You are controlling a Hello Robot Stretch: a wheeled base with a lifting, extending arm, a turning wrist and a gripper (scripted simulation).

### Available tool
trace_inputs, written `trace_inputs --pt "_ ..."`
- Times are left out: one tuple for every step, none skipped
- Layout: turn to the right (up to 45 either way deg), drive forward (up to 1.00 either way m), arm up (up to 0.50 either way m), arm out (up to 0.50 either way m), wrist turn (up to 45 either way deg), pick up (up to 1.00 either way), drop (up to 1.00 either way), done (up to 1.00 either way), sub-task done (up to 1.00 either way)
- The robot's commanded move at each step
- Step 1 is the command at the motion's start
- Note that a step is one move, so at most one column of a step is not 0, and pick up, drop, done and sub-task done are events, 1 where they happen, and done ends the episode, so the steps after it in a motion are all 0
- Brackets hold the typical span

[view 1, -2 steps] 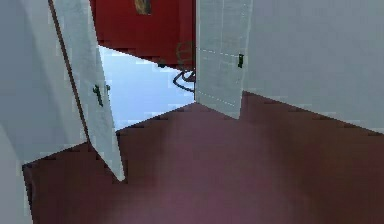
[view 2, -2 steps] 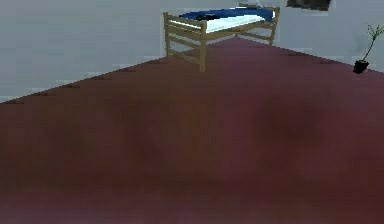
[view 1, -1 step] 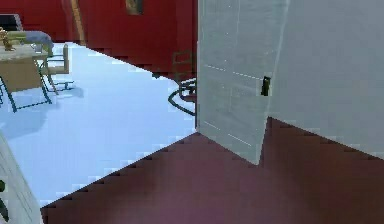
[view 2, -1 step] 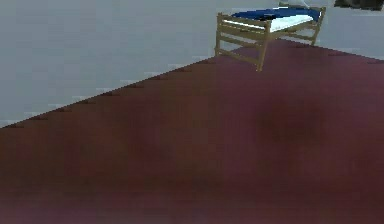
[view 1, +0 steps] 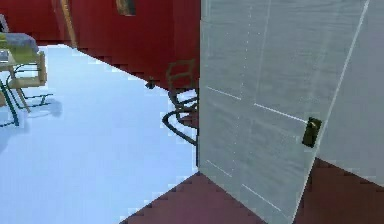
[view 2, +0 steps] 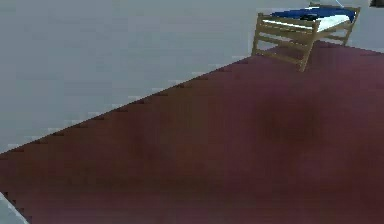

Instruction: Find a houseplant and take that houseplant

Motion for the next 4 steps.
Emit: trace_inputs --pt "-27.0 0.00 0.00 0.00 0.0 0.00 0.00 0.00 0.00" --pt "0.0 1.00 0.00 0.00 0.0 0.00 0.00 0.00 0.00" --pt "0.0 1.00 0.00 0.00 0.0 0.00 0.00 0.00 0.00" --pt "0.0 1.00 0.00 0.00 0.0 0.00 0.00 0.00 0.00"
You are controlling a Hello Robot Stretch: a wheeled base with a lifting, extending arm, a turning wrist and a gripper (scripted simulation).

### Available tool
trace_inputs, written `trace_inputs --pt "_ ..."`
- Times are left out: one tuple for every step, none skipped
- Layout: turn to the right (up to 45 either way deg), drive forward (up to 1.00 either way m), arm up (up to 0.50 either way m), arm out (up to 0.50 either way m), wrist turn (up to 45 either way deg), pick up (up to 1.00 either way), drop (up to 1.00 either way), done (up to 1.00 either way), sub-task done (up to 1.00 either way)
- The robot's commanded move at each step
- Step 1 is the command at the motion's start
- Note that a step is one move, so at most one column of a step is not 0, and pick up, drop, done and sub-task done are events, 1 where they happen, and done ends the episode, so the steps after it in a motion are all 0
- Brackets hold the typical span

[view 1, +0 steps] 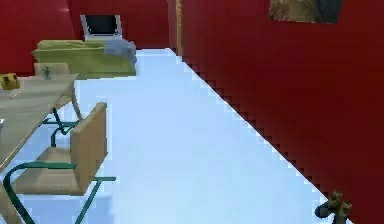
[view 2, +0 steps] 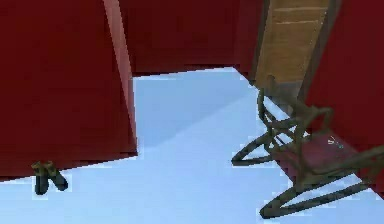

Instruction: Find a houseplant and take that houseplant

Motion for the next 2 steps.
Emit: trace_inputs --pt "0.0 1.00 0.00 0.00 0.0 0.00 0.00 0.00 0.00" --pt "-6.0 0.00 0.00 0.00 0.0 0.00 0.00 0.00 0.00"
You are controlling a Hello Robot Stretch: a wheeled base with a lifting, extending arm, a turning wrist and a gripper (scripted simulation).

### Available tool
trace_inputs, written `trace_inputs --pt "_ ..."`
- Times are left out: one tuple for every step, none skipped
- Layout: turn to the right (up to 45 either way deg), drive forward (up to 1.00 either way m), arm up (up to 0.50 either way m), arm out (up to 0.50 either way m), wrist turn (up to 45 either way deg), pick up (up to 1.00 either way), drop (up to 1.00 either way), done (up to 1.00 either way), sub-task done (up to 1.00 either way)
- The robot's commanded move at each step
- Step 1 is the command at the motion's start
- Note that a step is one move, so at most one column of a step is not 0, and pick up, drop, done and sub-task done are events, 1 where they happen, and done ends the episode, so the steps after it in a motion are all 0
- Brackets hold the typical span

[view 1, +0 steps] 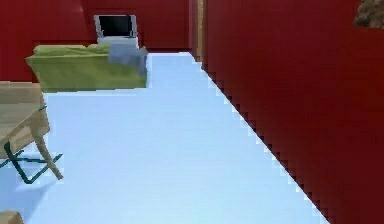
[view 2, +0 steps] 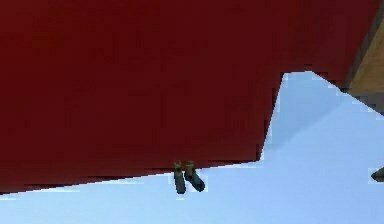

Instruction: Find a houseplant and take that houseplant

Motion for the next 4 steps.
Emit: trace_inputs --pt "0.0 0.85 0.00 0.00 0.0 0.00 0.00 0.00 0.00" --pt "-45.0 0.00 0.00 0.00 0.0 0.00 0.00 0.00 0.00" --pt "-18.0 0.00 0.00 0.00 0.0 0.00 0.00 0.00 0.00" --pt "0.0 0.60 0.00 0.00 0.0 0.00 0.00 0.00 0.00"
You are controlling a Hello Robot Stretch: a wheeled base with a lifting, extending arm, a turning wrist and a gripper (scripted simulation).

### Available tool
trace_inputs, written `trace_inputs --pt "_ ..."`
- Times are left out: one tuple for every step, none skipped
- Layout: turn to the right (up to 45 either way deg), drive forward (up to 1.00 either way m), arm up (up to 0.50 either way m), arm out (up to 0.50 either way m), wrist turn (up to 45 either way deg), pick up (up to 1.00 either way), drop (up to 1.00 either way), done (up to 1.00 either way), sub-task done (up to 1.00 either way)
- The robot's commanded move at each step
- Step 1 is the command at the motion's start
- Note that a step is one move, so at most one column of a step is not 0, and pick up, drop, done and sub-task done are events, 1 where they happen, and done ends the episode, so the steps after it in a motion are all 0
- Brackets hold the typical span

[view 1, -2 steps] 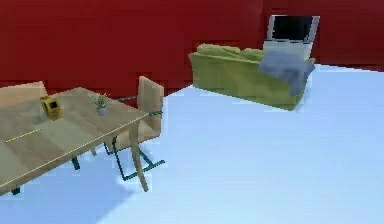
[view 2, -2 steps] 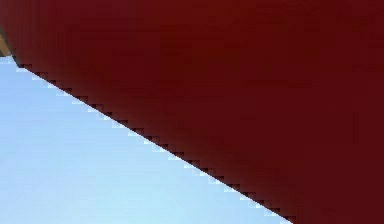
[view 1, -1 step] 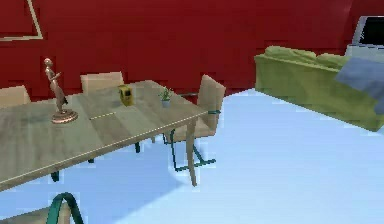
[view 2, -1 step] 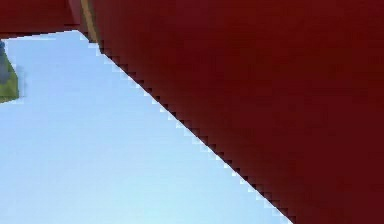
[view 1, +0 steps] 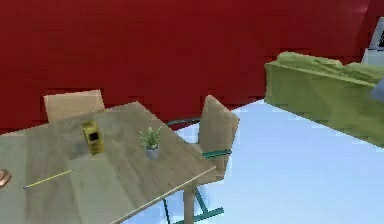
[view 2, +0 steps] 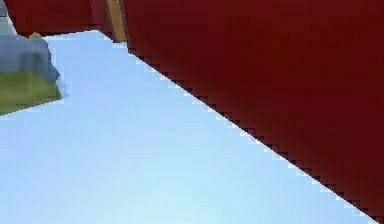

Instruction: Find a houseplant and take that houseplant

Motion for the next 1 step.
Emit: trace_inputs --pt "-45.0 0.00 0.00 0.00 0.0 0.00 0.00 0.00 0.00"
